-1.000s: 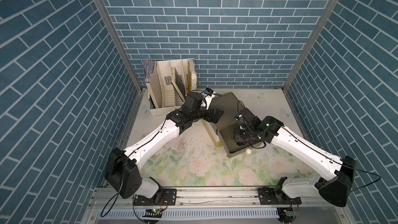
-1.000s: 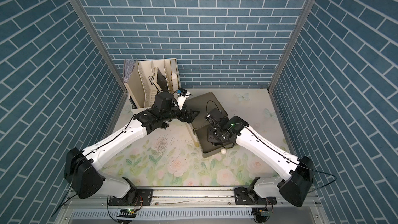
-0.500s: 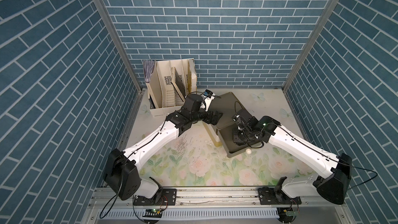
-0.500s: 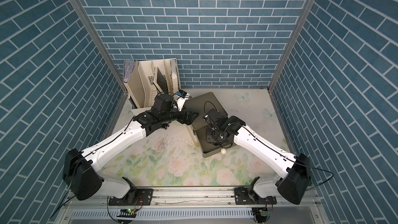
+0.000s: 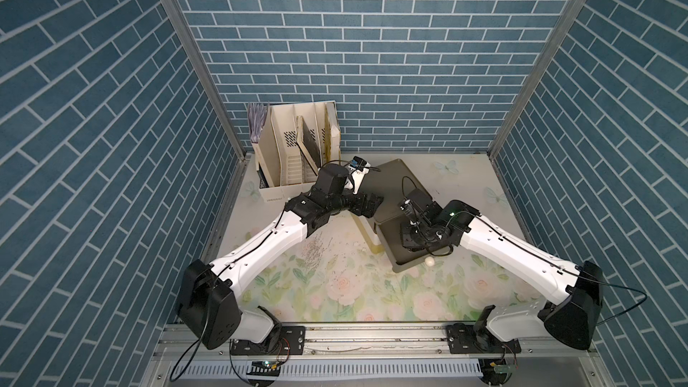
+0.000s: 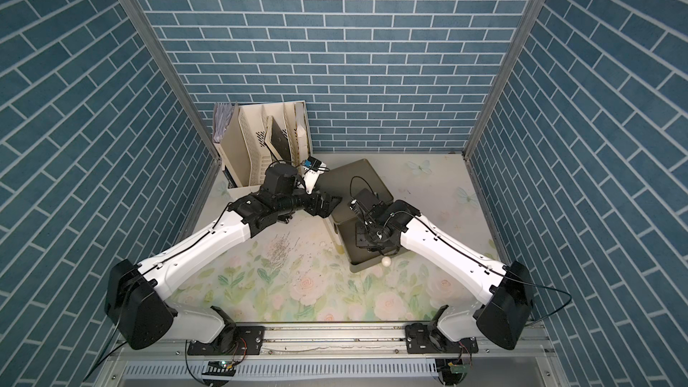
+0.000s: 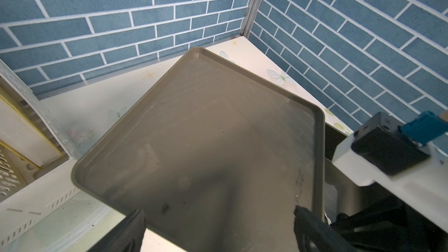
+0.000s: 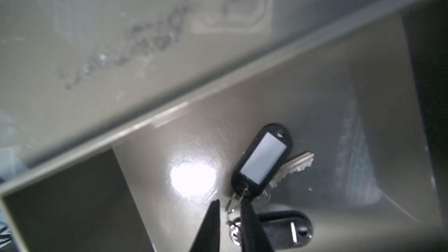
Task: Take the keys out of the drawer
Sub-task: Pick up the key from the drawer.
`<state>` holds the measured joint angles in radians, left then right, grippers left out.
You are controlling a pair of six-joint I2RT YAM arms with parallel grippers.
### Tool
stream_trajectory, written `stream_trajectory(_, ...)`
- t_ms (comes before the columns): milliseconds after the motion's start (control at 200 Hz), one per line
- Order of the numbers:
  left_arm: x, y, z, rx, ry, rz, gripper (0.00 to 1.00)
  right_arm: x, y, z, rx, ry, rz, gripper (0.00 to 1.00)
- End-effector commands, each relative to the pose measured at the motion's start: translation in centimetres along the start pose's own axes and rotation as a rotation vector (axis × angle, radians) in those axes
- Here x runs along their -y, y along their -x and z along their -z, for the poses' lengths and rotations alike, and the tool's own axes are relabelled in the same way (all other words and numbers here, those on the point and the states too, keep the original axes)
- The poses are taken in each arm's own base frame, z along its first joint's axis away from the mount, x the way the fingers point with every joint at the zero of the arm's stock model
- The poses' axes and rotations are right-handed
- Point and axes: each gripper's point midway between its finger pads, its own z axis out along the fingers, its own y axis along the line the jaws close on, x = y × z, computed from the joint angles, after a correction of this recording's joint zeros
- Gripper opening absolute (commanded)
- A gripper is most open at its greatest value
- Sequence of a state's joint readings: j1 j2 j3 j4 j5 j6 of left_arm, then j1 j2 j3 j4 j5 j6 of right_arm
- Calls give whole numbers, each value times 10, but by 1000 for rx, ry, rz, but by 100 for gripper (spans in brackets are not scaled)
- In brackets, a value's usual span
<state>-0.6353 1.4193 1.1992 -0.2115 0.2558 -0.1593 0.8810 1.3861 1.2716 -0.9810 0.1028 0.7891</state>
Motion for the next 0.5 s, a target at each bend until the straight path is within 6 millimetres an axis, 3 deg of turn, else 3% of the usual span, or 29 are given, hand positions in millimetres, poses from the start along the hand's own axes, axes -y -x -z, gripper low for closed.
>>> stream_trajectory(0, 1, 1, 5, 12, -8, -18, 100, 6, -1, 2, 1, -39, -10, 7)
stream_trajectory(65, 0, 2, 6, 14, -7, -17, 100, 6, 1, 5, 8, -40, -13, 0)
stream_trajectory(265, 1, 3, 8, 19, -9, -17, 100, 9, 13, 23, 75, -47, -36, 0)
stream_trajectory(495, 7, 14, 13, 47, -30, -22, 100, 9, 36, 61, 192, -29, -54, 0)
